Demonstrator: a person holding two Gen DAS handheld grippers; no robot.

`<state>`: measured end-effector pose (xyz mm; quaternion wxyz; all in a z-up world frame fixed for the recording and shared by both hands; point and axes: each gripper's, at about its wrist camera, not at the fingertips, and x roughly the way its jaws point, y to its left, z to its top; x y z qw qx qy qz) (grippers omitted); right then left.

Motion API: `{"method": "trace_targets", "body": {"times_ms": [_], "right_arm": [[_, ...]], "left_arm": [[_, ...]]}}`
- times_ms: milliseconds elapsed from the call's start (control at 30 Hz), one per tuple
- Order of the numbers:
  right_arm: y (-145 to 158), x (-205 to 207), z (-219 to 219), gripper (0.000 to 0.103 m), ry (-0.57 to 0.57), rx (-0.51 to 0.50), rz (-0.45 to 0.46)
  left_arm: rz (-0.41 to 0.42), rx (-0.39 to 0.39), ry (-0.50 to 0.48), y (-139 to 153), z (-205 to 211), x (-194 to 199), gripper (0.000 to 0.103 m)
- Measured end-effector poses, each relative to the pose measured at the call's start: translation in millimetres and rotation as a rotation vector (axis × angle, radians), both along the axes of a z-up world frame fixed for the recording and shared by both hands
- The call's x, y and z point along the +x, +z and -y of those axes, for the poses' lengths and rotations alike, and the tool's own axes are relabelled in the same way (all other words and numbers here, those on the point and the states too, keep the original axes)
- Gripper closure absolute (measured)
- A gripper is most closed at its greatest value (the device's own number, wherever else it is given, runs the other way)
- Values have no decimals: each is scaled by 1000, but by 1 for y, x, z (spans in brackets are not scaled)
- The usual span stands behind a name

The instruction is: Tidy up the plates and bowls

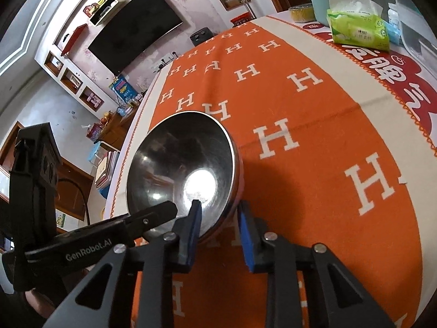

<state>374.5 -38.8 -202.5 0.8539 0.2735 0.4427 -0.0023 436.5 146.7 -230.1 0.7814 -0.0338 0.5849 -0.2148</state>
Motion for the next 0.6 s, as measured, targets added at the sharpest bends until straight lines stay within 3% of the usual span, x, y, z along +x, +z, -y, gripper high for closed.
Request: {"method": "trace_targets", "body": {"times_ms": [200, 600], "right_arm": [[-1, -4, -1, 86, -3, -14, -20], [-2, -17, -3, 93, 29, -14, -69]], "left_arm": [[-19, 16, -4, -4, -1, -10, 82], [-40, 23, -24, -4, -14, -39, 83]]}}
